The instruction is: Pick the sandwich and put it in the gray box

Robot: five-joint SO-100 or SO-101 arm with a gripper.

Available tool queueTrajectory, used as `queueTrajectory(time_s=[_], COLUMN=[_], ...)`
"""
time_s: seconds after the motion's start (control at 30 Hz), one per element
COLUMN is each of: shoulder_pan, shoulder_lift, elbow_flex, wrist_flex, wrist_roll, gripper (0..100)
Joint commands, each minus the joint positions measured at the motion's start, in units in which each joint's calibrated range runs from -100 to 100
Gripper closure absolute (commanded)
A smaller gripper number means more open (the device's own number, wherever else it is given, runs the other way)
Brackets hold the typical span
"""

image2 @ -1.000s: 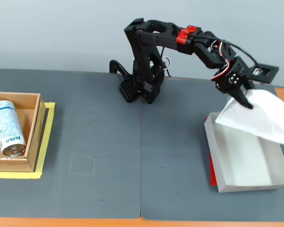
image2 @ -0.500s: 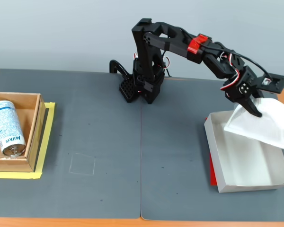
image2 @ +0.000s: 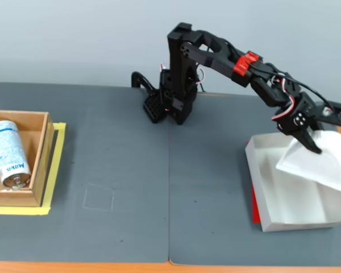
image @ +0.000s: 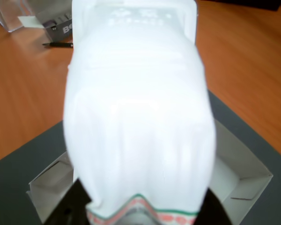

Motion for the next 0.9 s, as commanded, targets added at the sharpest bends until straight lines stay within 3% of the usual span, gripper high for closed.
queueTrajectory(time_s=[0.0,0.5,0.87], shoulder_pan=[1.9,2.7,2.2], shoulder_lift=[1.8,4.6,4.1], elbow_flex=[-6.5,-9.0,-9.0], wrist_flex=[-1.1,-0.3,8.0], wrist_roll=[0.4,0.4,0.4], gripper=[98,98,97])
